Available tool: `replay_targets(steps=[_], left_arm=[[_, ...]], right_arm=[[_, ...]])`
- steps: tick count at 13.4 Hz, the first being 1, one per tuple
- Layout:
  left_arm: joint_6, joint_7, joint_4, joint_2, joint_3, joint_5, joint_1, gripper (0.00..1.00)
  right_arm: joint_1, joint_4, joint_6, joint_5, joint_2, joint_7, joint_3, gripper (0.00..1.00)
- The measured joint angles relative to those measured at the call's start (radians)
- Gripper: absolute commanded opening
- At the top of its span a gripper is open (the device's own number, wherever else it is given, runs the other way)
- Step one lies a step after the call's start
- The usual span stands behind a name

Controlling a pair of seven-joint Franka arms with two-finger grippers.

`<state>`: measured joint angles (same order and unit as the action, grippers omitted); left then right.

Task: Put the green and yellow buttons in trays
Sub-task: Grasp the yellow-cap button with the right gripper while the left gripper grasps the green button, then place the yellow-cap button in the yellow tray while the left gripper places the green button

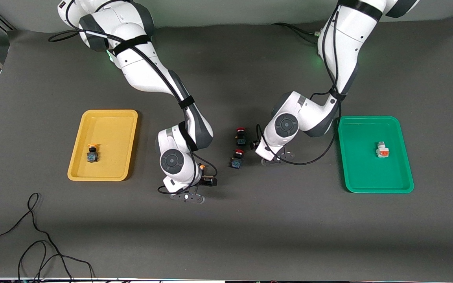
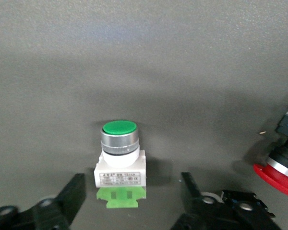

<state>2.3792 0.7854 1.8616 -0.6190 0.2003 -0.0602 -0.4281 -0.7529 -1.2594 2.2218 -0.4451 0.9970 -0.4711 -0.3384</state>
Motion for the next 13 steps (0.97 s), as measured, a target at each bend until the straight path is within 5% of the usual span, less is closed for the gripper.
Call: replay_targets(steps=[6,10,13], left_arm=[[-0.045,0.011,-0.017,0.014,-0.014,0.006,0.000,0.00],[-0.407,-0.035,-0.122,0.150,-0.040,0.020,0.036,0.00],[-0.646,-0.231,-0.197,0.259,-0.048,0.026,0.158,0.00]], right_arm=[[0.000,0.004,-0.024,0.001,-0.010,0.000,0.000,0.26],[0.004,0.036,-0.218,0.011,-0.113,0.000,-0.017,0.26],[0.026,0.052,-0.381,0.017,-0.244,0.008,-0.037,0.26]])
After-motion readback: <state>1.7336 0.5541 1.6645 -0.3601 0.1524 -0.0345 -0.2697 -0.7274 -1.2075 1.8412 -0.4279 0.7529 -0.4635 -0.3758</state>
